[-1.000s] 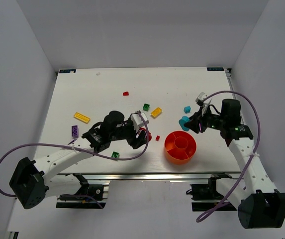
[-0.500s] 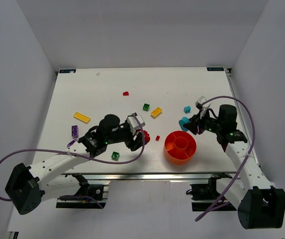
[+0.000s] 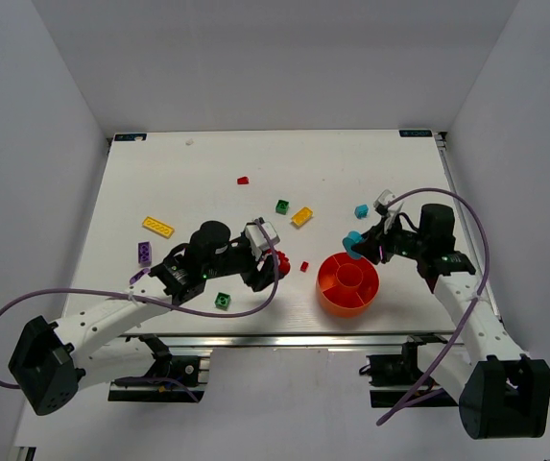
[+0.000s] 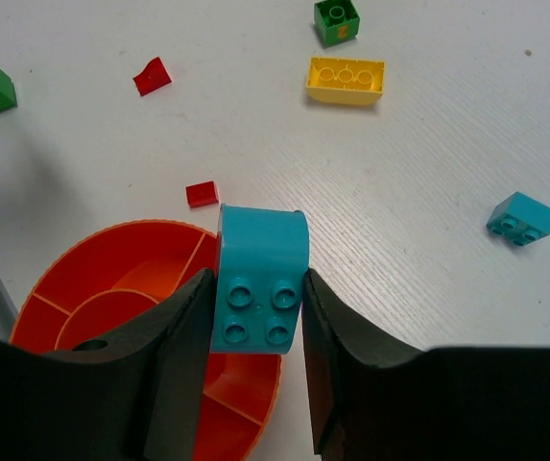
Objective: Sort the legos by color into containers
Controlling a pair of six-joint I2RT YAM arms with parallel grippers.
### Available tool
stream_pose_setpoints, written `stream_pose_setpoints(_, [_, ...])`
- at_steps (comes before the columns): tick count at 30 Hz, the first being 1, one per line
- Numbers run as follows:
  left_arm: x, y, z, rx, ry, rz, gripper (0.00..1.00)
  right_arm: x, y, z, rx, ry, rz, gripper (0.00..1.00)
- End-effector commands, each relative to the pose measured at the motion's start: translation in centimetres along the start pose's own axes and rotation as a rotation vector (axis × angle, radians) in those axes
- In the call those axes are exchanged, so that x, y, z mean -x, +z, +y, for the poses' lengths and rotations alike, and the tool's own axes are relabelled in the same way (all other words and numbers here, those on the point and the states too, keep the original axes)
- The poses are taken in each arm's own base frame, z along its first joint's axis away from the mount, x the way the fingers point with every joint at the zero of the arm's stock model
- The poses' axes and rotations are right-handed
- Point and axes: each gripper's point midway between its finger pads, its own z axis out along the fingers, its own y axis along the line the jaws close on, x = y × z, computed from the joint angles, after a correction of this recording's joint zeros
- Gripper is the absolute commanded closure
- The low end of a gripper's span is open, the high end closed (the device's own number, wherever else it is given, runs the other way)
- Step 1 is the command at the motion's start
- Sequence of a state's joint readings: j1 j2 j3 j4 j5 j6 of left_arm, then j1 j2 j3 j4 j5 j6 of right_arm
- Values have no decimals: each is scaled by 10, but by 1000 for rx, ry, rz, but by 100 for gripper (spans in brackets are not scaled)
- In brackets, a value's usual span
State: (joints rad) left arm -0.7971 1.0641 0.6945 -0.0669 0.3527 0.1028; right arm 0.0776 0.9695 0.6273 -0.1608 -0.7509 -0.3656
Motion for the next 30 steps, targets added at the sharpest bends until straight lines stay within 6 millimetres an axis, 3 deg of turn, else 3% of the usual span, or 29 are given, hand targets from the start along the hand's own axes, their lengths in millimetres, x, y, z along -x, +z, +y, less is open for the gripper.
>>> stream_pose_setpoints(1, [11,-4,-7,-22,10,-45,91,-5,1,-1,10,-21,2,100])
stream_pose_setpoints(13, [13,-6,-8,-26,16,-50,91,-22,1,15,106,-49,50,100])
stream_pose_setpoints(22, [13,-6,-10,-36,18,-54,91,-31,1,15,108,-43,80,100])
stream_pose_setpoints(25, [14,-6,-11,-44,17,-60,90,-32,1,14,107,-38,87,77])
stream_pose_setpoints(27, [16,-5,-14,-58,6,-69,88,-31,1,14,108,-39,87,52])
stream_pose_setpoints(30, [16,-4,-24,-115,-11,-76,86,-27,0,13,100,-43,78,41])
